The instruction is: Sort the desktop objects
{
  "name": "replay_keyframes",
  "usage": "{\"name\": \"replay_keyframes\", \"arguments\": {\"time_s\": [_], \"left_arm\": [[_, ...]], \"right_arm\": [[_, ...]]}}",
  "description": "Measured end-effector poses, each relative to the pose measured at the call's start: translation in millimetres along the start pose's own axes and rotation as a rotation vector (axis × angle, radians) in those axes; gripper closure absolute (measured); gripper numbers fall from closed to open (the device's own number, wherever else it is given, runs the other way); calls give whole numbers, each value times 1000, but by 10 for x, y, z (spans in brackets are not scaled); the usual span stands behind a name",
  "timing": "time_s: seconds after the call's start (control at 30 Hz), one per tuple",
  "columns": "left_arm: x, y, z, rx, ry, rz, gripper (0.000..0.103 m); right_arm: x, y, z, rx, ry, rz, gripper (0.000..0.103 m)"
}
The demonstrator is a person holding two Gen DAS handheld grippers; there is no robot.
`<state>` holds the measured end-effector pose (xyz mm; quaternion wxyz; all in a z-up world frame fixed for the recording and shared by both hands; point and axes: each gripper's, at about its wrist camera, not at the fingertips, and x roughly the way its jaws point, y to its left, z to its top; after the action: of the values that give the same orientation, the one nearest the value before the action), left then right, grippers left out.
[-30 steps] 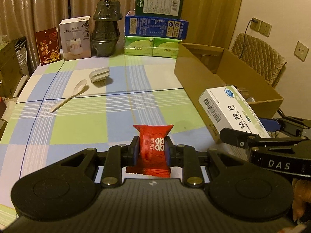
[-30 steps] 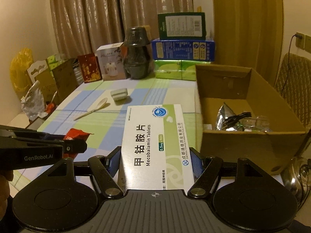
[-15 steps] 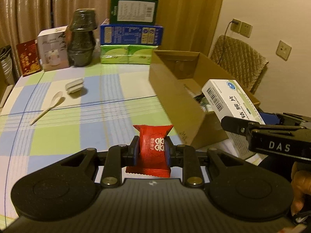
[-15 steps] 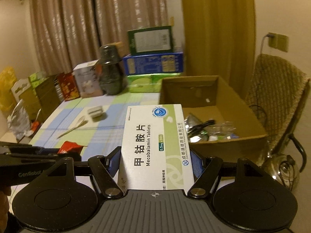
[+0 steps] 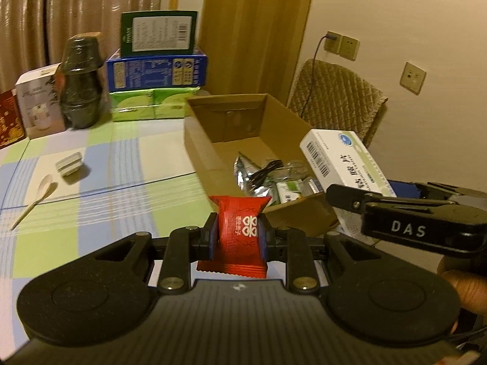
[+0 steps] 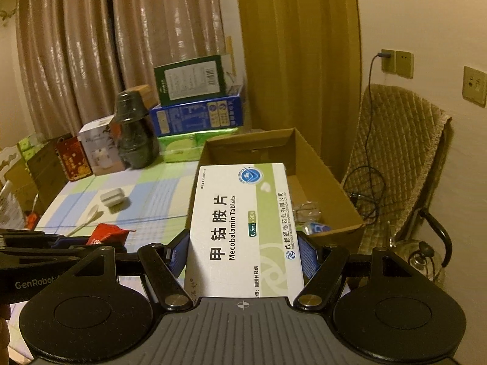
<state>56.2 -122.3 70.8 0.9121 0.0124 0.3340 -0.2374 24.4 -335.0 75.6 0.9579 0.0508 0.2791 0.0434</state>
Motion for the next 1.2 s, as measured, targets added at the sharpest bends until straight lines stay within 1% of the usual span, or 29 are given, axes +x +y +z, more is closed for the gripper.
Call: {"name": "replay_keyframes", "arguments": {"time_s": [0.4,0.63,0.93,1.2], "left_arm": [[135,-128,141,19,-3,-26,82],[304,-190,248,23,-2,-41,82],[520,-240,336,22,15,-64,82],[700,-244,455,7,23,-67,82]], "right_arm": [[56,-260,125,24,-7,-27,35],[129,-408,186,33,-6,-49,35],[248,-508,246,32,-1,-62,35],[393,-555,316,14,12,-74,35]]}}
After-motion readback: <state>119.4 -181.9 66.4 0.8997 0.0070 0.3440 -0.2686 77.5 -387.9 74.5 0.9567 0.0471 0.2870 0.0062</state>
